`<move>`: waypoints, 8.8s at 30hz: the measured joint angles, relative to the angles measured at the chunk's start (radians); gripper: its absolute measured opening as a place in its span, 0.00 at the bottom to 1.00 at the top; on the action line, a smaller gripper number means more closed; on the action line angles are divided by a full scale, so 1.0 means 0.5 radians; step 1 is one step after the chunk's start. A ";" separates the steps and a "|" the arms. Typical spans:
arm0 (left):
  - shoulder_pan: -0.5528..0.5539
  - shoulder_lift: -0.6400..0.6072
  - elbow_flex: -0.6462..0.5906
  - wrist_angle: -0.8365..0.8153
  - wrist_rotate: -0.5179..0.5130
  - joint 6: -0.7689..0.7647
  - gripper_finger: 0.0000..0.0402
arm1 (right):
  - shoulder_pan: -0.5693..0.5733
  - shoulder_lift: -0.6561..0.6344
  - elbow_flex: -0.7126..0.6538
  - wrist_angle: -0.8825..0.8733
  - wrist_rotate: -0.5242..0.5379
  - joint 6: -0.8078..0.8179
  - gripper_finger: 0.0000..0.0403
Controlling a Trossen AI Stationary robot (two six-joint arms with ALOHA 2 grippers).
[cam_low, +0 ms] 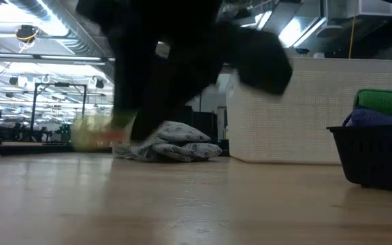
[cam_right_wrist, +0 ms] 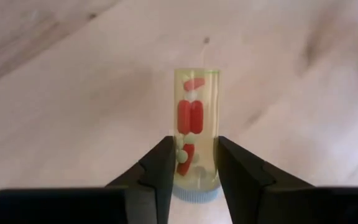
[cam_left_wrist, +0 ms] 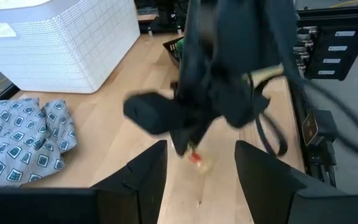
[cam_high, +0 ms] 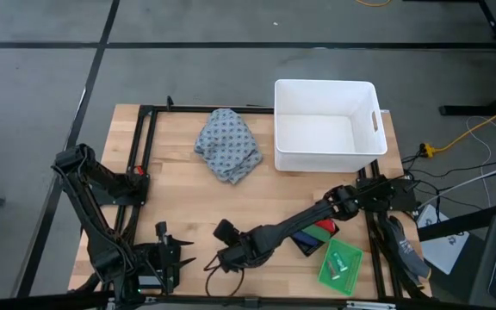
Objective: Pick & Place Medicine items
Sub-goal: Put the yellow pill bottle into the green bin, then put the white cloth into the white bin, then return to Home Position
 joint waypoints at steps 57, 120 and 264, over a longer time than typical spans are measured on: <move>0.014 0.001 0.000 0.088 0.043 0.181 0.46 | 0.743 -2.240 -2.193 0.085 0.016 3.016 0.27; 1.476 0.252 0.003 -0.074 0.496 1.532 0.76 | 1.282 -2.141 -2.419 0.627 0.170 3.808 0.57; 2.368 0.254 1.679 -0.262 3.107 2.273 0.53 | 1.238 -2.184 -2.422 1.614 0.615 1.989 0.57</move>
